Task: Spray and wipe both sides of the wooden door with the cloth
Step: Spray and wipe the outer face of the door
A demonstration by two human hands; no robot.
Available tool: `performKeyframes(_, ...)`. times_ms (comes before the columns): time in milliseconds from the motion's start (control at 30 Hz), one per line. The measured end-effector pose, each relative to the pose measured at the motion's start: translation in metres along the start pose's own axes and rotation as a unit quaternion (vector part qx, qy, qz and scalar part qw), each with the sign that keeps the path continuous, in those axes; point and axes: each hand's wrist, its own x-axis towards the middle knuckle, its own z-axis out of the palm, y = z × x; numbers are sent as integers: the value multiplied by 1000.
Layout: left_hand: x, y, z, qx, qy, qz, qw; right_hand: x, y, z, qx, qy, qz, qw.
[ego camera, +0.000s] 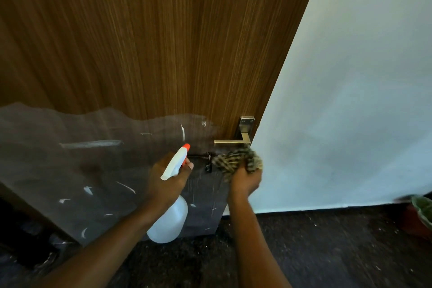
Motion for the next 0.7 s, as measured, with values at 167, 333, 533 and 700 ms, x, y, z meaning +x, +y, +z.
performKeyframes(167,0,-5,10,14,13,-22,1000,-9,-16,18,-11,-46,-23,999)
performKeyframes(333,3,-3,9,7,23,-40,999,-57,32,47,-48,-226,-13,973)
performKeyframes(533,-4,-14,-1,125,76,-35,989,-54,55,23,-89,-131,77,984)
performKeyframes(700,-6,-28,-10,38,113,-96,988,-65,34,50,-40,-140,-1,989)
